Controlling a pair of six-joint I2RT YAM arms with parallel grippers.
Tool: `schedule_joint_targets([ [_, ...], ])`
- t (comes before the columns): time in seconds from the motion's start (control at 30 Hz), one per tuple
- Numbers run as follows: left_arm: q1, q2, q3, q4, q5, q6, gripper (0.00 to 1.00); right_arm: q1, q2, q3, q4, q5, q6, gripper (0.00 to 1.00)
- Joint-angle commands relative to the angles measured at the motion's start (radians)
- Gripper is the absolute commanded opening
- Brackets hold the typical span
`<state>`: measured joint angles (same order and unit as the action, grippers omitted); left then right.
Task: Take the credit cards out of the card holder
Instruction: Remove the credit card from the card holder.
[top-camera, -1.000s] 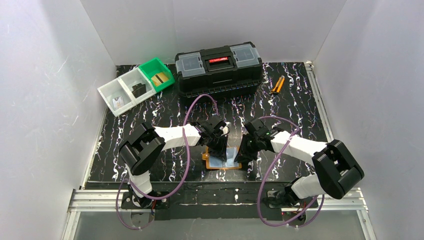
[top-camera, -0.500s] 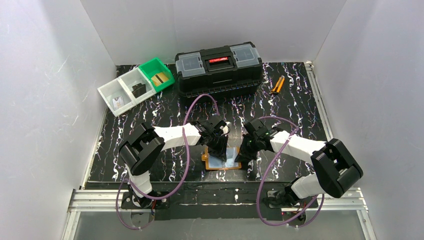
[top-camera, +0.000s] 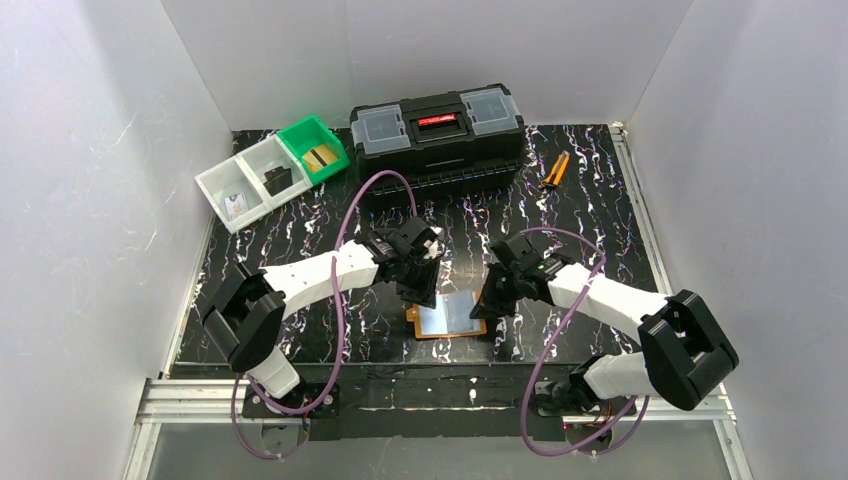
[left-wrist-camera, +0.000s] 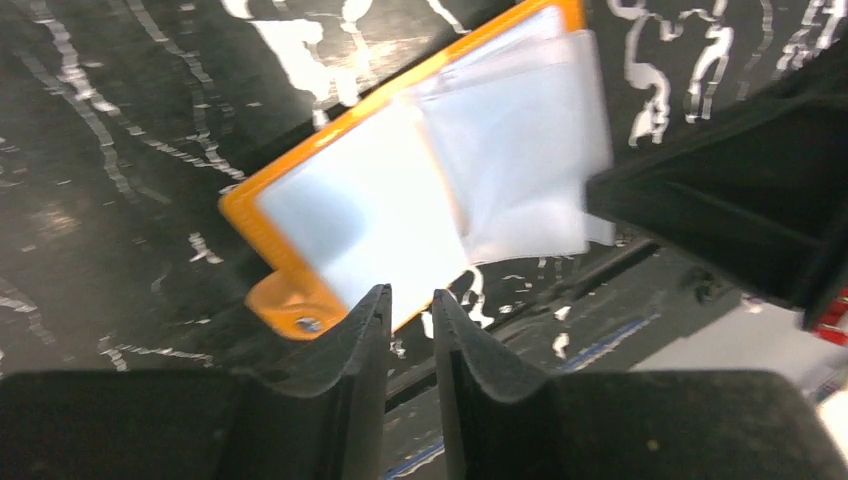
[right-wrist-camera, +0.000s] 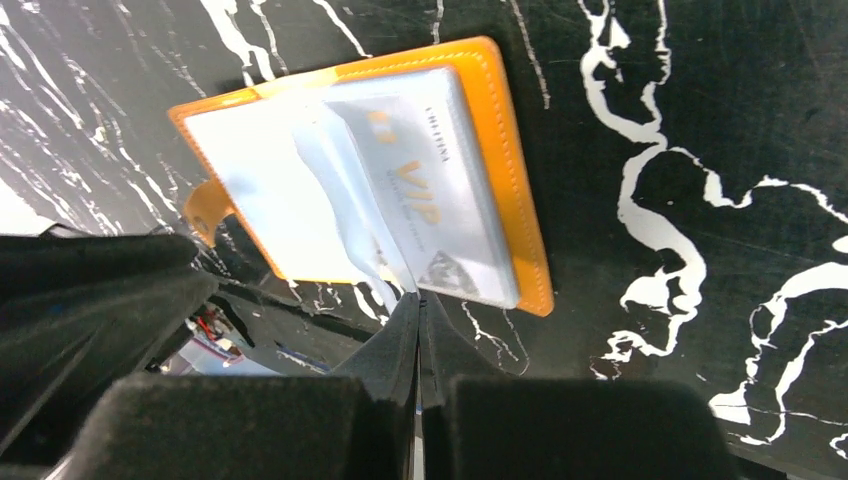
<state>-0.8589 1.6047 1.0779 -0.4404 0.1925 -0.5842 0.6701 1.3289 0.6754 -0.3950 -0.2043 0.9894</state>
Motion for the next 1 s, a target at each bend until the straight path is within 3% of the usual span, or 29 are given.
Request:
schedule_joint_targets([
  [0.0, 0.013, -0.055, -0.030, -0.131, -0.120, 0.014, 0.17, 0.009, -0.044, 0.069, -0.035, 0.011, -0.001, 0.01],
  [0.47, 0.018, 0.041, -0.054, -0.038, -0.074, 0.000, 0.02, 0.095, 0.095, 0.221, -0.028, -0.006, -0.009, 0.01],
  [0.9, 0.037, -0.095, -0.062, -0.131, -0.120, 0.010, 0.01, 0.172, 0.301, 0.286, 0.042, -0.036, 0.005, 0.01],
  [0.97, 0.038, -0.114, -0.055, -0.147, -0.122, 0.015, 0.01, 0.175, 0.309, 0.295, 0.044, -0.037, 0.004, 0.10],
])
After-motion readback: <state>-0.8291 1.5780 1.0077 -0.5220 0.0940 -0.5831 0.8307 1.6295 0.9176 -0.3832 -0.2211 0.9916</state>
